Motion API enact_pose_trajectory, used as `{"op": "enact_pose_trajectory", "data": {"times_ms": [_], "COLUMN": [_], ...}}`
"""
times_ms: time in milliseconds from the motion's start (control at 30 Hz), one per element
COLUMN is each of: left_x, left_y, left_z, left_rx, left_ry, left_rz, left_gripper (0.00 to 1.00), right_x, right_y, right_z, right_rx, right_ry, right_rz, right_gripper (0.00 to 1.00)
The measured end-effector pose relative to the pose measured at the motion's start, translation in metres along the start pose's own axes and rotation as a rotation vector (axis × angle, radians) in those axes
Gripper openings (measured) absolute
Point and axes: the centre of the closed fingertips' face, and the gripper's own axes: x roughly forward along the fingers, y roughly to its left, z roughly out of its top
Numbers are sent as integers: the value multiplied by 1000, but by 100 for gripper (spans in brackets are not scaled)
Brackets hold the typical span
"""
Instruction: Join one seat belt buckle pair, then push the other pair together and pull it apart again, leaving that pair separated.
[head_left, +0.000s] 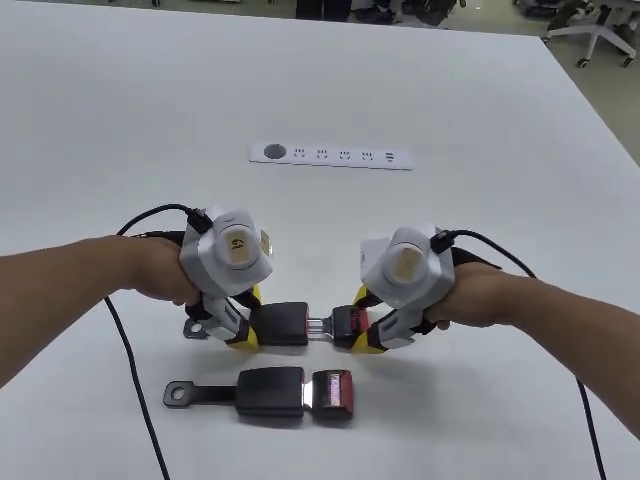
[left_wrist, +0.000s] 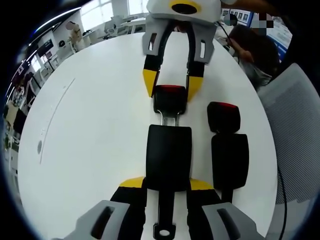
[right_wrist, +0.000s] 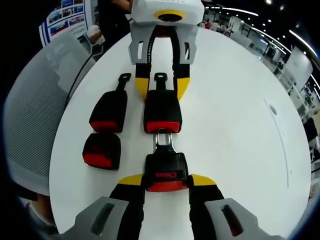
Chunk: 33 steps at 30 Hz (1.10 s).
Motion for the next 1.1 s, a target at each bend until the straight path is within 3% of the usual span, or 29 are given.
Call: {"op": "enact_pose_trajectory", "data": {"times_ms": [467, 1100], "left_x": [1, 0], "left_y": [2, -2], "left_z": [-1, 2], "left_rx": [-4, -11], "left_ry": [1, 6], "left_rz": [1, 4], "left_gripper": [32, 32], "right_x": [-12, -27], "right_y": [-6, 0], "right_z": [-25, -53], "right_rx": [-1, -20], "right_ry": [45, 101], "right_rz": [0, 13], "right_gripper": [31, 31]}}
